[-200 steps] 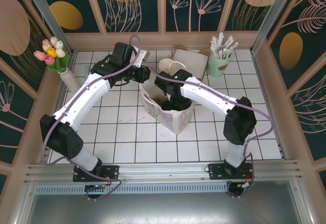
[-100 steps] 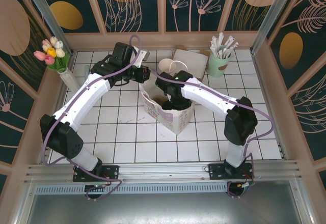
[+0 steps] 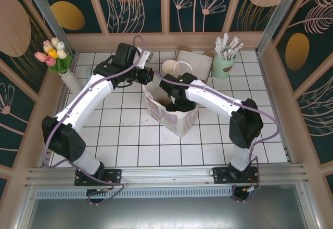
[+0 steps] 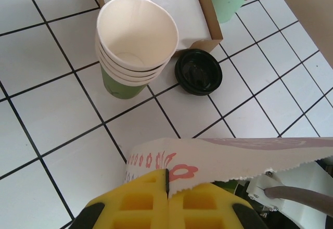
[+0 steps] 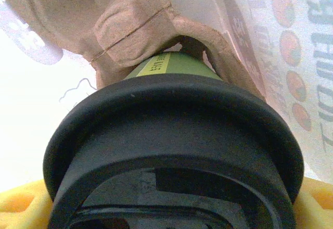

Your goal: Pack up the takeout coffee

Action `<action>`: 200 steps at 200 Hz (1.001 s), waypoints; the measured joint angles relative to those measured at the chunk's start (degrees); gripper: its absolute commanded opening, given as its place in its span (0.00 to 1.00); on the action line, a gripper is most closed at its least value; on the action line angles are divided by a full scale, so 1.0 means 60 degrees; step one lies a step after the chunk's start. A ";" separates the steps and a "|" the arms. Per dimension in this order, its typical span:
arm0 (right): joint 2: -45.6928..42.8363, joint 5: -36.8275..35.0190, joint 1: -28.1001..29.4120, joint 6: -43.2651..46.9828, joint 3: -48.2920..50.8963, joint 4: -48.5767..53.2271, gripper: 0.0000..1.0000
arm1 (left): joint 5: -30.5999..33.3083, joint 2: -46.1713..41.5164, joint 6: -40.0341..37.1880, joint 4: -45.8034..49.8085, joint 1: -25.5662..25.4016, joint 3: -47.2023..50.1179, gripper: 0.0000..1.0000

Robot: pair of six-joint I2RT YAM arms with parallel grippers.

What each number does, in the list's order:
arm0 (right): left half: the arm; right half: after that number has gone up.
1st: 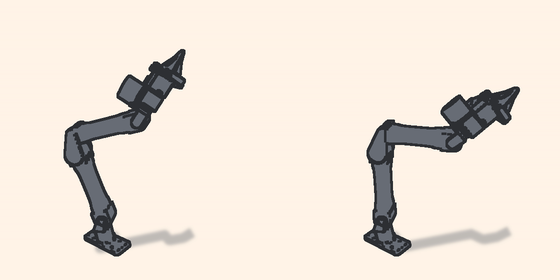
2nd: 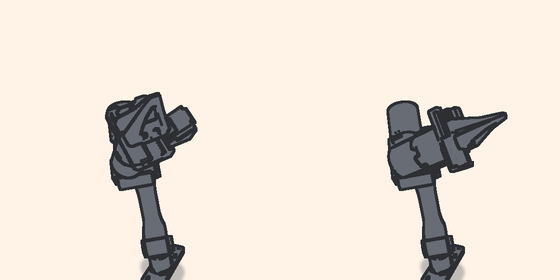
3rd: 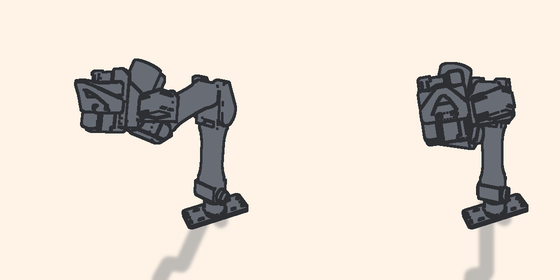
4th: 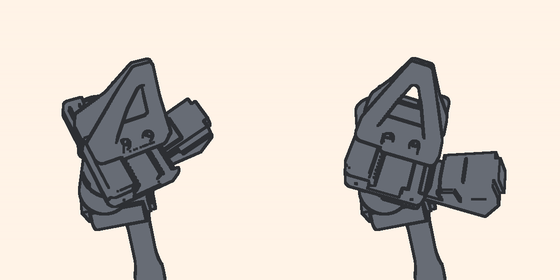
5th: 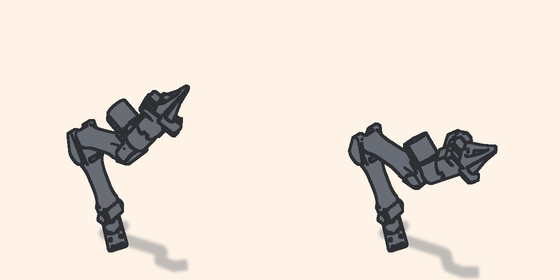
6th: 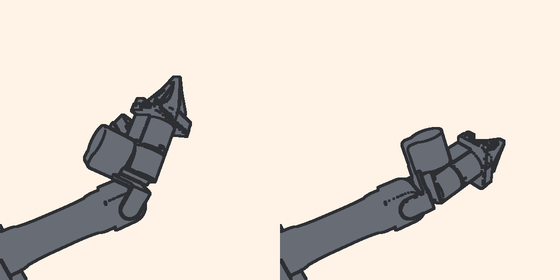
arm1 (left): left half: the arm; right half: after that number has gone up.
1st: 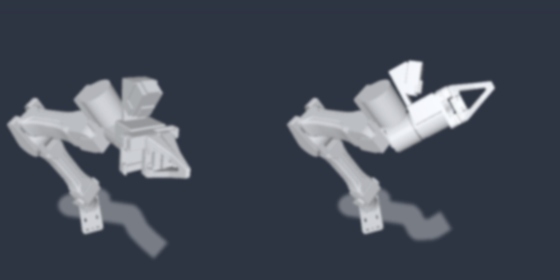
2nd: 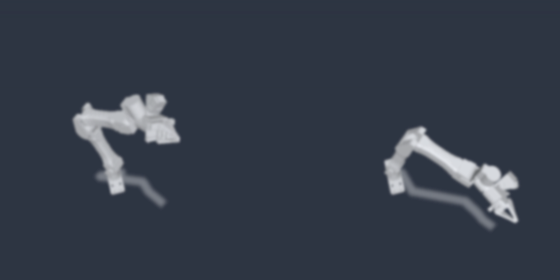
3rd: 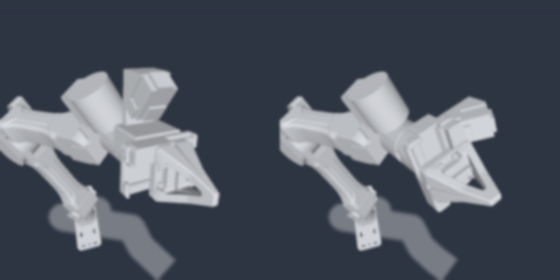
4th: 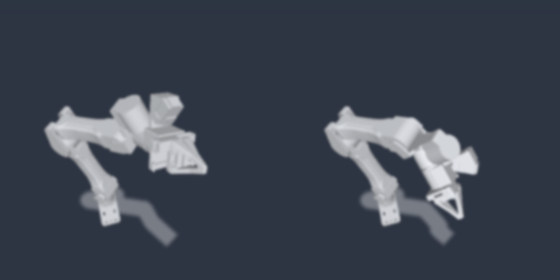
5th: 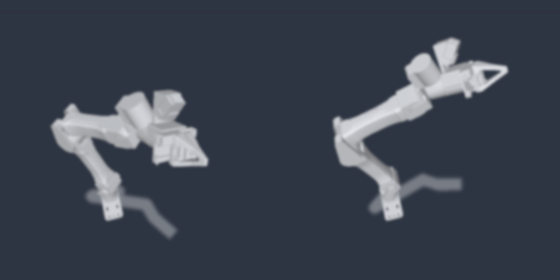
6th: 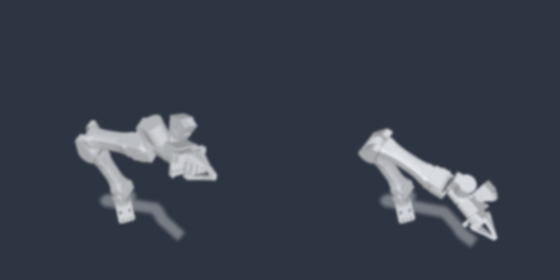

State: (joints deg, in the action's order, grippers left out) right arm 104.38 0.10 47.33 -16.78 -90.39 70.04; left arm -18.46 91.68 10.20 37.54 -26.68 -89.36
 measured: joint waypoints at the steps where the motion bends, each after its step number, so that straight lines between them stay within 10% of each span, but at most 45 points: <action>1: 0.0000 0.0000 0.0000 0.0000 0.0004 -0.0004 0.55 | 0.0000 0.0004 0.0000 0.0000 0.0000 0.0000 0.00; 200: -0.0011 0.0000 -0.0018 0.0069 0.0076 -0.0171 0.54 | -0.0106 0.0073 0.0025 0.0011 0.0000 -0.0058 0.00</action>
State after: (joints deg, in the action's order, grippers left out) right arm 104.31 0.10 47.22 -16.36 -89.93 69.01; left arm -19.09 92.12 10.35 37.60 -26.68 -89.71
